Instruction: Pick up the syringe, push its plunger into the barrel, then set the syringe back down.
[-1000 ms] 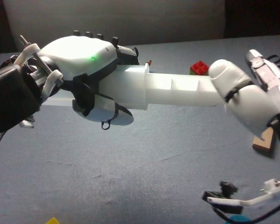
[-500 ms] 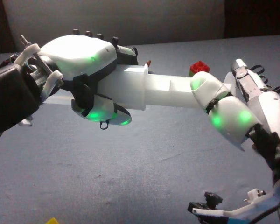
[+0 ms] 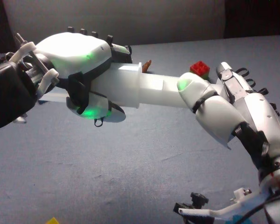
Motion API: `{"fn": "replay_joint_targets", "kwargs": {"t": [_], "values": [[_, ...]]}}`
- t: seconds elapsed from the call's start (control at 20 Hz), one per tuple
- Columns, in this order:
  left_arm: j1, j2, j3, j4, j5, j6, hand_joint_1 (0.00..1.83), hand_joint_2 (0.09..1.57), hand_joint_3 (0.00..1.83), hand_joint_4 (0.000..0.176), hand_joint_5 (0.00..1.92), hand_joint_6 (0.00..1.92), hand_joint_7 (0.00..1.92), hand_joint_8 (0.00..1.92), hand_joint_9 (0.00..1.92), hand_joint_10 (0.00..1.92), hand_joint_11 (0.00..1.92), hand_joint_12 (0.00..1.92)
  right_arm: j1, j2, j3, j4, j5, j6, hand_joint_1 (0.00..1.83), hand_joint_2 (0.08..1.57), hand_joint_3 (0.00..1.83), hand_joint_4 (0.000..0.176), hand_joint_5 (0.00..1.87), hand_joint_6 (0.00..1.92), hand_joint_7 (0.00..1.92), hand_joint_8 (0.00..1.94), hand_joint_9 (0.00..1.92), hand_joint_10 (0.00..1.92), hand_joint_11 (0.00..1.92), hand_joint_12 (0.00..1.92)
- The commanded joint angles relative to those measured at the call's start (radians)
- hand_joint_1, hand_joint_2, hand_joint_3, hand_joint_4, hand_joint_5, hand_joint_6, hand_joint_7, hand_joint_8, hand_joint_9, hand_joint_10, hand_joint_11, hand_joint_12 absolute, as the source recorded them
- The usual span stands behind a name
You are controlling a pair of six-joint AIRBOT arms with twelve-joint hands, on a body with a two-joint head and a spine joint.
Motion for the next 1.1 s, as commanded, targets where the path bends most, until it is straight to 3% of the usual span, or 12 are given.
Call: {"fn": "replay_joint_targets", "kwargs": {"t": [0.0,0.25,0.45,0.6,0.75,0.9,0.95,1.05], "values": [[-0.023,-0.003,-0.002,0.021,-0.116,-0.039,1.35,1.18,0.0,0.0,0.94,0.9,0.73,1.34,0.76,1.48,0.67,1.49,0.022,-0.013,-0.012,-0.148,-0.04,0.014,0.15,1.09,0.0,0.0,0.11,0.0,0.13,0.0,0.12,0.0,0.0,0.41],[-0.017,-0.005,0.001,-0.026,-0.128,-0.044,1.35,1.2,0.0,0.0,0.93,0.87,0.7,1.4,0.73,1.56,0.7,1.64,0.069,-0.034,-0.012,-0.154,-0.112,0.037,0.14,1.09,0.0,0.0,0.11,0.0,0.13,0.0,0.13,0.0,0.0,0.42],[-0.02,-0.005,0.005,-0.036,-0.135,-0.044,1.36,1.17,0.0,0.0,0.9,0.89,0.79,1.3,0.81,1.45,0.76,1.48,0.085,-0.052,-0.01,-0.168,-0.143,0.037,0.16,1.08,0.0,0.0,0.15,0.01,0.17,0.01,0.16,0.01,0.0,0.47],[-0.02,-0.005,0.006,-0.036,-0.135,-0.053,1.35,1.2,0.0,0.0,0.9,0.91,0.69,1.42,0.76,1.5,0.75,1.49,0.088,-0.062,-0.007,-0.19,-0.182,0.039,0.14,1.09,0.0,0.0,0.12,0.0,0.15,0.0,0.14,0.0,0.0,0.43],[-0.014,-0.004,0.006,-0.036,-0.136,-0.063,1.35,1.19,0.0,0.0,0.93,0.91,0.72,1.37,0.76,1.48,0.7,1.47,0.105,-0.091,0.007,-0.19,-0.219,0.042,0.16,1.08,0.0,0.0,0.13,0.0,0.16,0.0,0.15,0.0,0.0,0.47],[-0.011,-0.004,0.003,-0.035,-0.143,-0.064,1.36,1.18,0.0,0.0,0.87,0.98,0.76,1.32,0.84,1.4,0.79,1.37,0.125,-0.12,0.031,-0.189,-0.244,0.051,0.12,1.09,0.0,0.0,0.1,0.0,0.13,0.0,0.13,0.0,0.0,0.41],[-0.008,-0.004,0.001,-0.035,-0.153,-0.064,1.35,1.2,0.0,0.0,0.93,0.92,0.71,1.39,0.71,1.5,0.6,1.45,0.131,-0.133,0.041,-0.189,-0.261,0.059,0.15,1.09,0.0,0.0,0.13,0.0,0.16,0.0,0.15,0.0,0.0,0.47],[-0.007,-0.002,-0.001,-0.035,-0.153,-0.064,1.35,1.2,0.0,0.0,0.94,0.93,0.7,1.39,0.69,1.52,0.57,1.5,0.136,-0.154,0.055,-0.19,-0.286,0.061,0.16,1.08,0.0,0.0,0.14,0.0,0.17,0.0,0.17,0.0,0.0,0.53]]}}
